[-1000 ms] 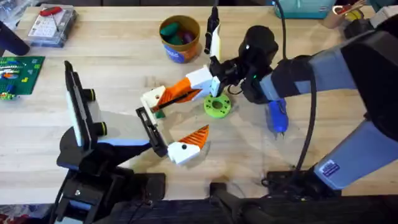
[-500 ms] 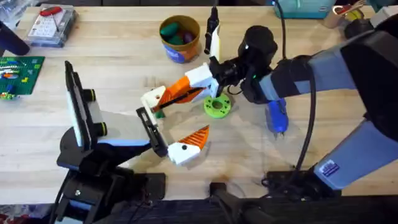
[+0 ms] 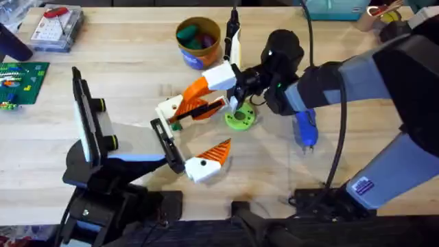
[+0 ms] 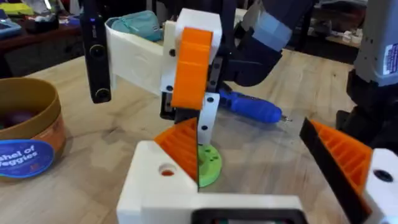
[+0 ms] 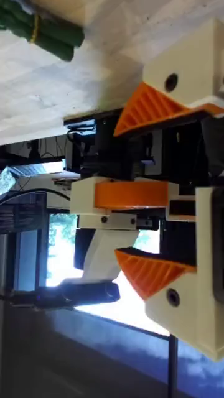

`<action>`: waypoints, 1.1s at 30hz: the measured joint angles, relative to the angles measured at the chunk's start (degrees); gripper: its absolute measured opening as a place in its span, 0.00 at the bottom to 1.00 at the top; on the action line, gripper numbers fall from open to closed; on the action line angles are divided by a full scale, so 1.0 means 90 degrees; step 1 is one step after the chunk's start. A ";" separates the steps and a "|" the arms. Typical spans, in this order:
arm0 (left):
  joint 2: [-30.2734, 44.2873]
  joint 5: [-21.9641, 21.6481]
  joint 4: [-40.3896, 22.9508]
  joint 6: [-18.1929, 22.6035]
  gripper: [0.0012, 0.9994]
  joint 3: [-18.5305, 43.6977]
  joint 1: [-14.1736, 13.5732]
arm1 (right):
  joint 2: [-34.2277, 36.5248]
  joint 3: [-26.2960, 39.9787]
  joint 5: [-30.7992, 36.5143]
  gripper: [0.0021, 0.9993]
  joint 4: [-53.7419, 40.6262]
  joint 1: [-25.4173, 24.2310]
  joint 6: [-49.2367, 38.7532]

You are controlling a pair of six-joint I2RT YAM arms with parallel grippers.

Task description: Pick up the gripper from the table and insert it into the empty holder that is missing its gripper. Then pick up a screw, insert it into the mounting hole, and use the screwdriver to tighten it. Finally, clean up the table by picking up the vegetable and placing it into the bucket.

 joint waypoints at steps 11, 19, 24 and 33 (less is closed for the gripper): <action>0.0000 0.0002 -0.0002 0.0002 1.00 0.0000 0.0000 | -0.0481 0.0038 0.0433 1.00 -0.2829 -0.0188 -0.1581; 0.0000 0.0005 -0.0001 0.0002 1.00 0.0000 0.0000 | -0.2068 0.0356 0.1209 0.99 -0.6671 -0.0702 -0.4614; 0.0000 0.0005 -0.0002 0.0002 1.00 0.0000 0.0000 | -0.3052 0.0638 0.2177 0.99 -0.9006 -0.1162 -0.6344; 0.0000 0.0006 -0.0002 0.0002 1.00 0.0000 0.0000 | -0.4301 0.0977 0.4692 1.00 -1.2515 -0.1424 -0.8493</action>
